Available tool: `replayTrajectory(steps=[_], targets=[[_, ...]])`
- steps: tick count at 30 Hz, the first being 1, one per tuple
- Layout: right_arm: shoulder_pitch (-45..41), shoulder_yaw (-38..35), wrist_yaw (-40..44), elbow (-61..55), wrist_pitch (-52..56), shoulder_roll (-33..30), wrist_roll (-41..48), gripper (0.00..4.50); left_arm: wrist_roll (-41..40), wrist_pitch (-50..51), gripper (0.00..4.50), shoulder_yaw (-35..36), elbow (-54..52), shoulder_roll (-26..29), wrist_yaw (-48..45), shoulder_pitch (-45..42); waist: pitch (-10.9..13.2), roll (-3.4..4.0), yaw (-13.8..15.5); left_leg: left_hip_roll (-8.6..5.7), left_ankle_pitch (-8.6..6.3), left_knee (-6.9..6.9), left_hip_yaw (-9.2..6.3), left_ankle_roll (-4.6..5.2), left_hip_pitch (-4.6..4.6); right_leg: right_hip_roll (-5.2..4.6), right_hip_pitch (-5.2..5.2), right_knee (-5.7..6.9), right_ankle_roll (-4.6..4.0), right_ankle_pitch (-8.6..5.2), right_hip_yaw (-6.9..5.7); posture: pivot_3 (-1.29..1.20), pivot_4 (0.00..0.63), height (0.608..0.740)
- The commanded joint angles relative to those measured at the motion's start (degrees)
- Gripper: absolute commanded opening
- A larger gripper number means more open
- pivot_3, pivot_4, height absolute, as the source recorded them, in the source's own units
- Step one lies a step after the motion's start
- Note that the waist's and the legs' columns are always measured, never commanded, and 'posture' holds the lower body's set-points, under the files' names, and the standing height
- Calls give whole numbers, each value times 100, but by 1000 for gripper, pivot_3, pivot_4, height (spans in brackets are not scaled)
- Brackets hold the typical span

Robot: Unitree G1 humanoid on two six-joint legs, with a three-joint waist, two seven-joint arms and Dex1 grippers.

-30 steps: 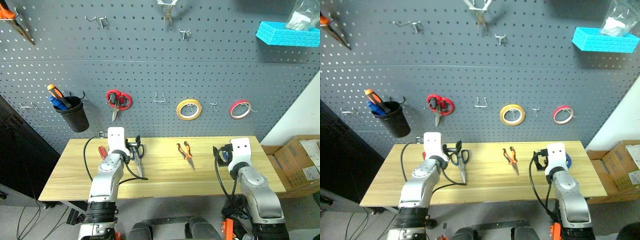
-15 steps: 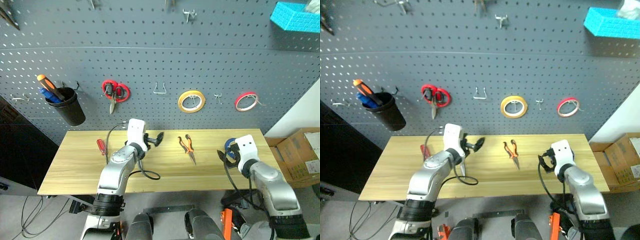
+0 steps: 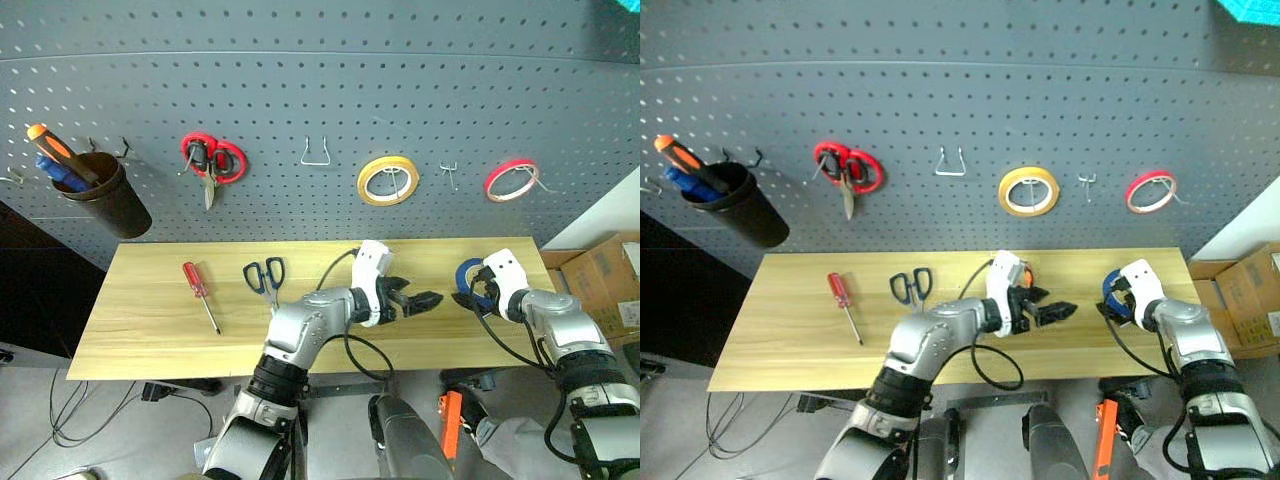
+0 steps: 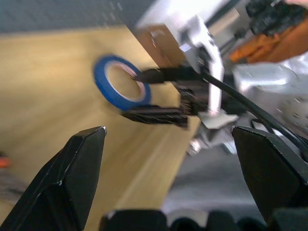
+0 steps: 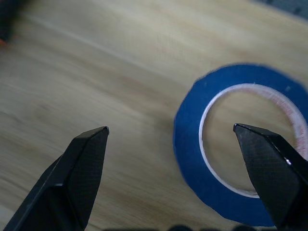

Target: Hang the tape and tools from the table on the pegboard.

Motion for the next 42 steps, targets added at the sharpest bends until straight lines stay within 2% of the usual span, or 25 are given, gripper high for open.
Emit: replayTrajectory(steps=[1, 10, 13, 19, 23, 26, 30, 35, 40, 42], targets=[[-225, -15, 161, 482, -237, -57, -68, 4500, -26, -94, 4475, -153, 21, -125, -156, -78, 55, 3, -2, 0, 0, 1, 0, 0, 0, 0, 0, 1, 0, 0, 1, -41, 343, 740], [-572, -82, 240, 1715, -389, 26, -144, 4500, -31, -14, 4475, -217, -38, -70, -199, 13, 148, 2, -5, -5, -2, 2, 0, -5, -1, -6, 0, 1, 5, -2, 1, -42, 345, 740], [-718, -244, 193, 2035, -200, 44, -43, 3872, -23, -5, 4500, -247, -73, -67, -187, 71, 148, 2, -6, -5, -2, 4, -1, -5, 0, -6, 2, 1, 6, -2, 0, -42, 342, 740], [-834, -329, 177, 2182, -267, 45, -49, 1816, -3, -58, 4500, -239, -19, -94, -169, 55, 148, 2, -8, -5, -3, 5, -2, -6, 0, -6, 3, 0, 7, -1, 0, -47, 328, 740], [-793, -335, 87, 2083, -348, 47, -67, 618, 29, -168, 4500, -193, 117, -115, -172, -54, 148, 3, -12, -5, -3, 5, -2, -7, 0, -6, 3, 1, 7, -1, -1, -47, 319, 740], [-629, -295, -38, 1811, -438, 45, -117, 552, 21, -234, 4500, -156, 187, -140, -184, -135, 147, 3, -13, -6, -3, 5, -2, -7, 0, -6, 3, 1, 8, -1, -1, -48, 310, 740], [224, -92, -324, 222, -827, -19, -376, 551, -68, -227, 4500, -52, 41, -124, -204, -172, 136, 15, 5, -6, -4, 4, -4, -10, -2, -6, 2, 0, 12, -3, -3, -45, 282, 740], [1917, -395, -1162, -3596, -276, 223, -473, 551, -528, 229, 4500, 298, -1083, 295, -281, 153, 103, 53, -21, -3, -7, 3, -13, -22, -45, -8, -43, 15, 26, -12, -8, -62, 226, 740], [2801, -385, -1885, -5814, 2, 565, -910, 551, -1178, 819, 4500, 901, -2301, 902, -260, 553, -10, 75, -57, -3, 11, 5, -15, -56, -66, -8, -75, 33, 26, -11, -11, -77, 174, 740], [2989, -219, -2176, -6254, -91, 751, -1174, 551, -1455, 1011, 4500, 1173, -2626, 1158, -272, 641, -96, 70, -50, 0, 12, 5, -23, -58, -66, -4, -75, 34, 25, -12, -18, -74, 141, 740]])
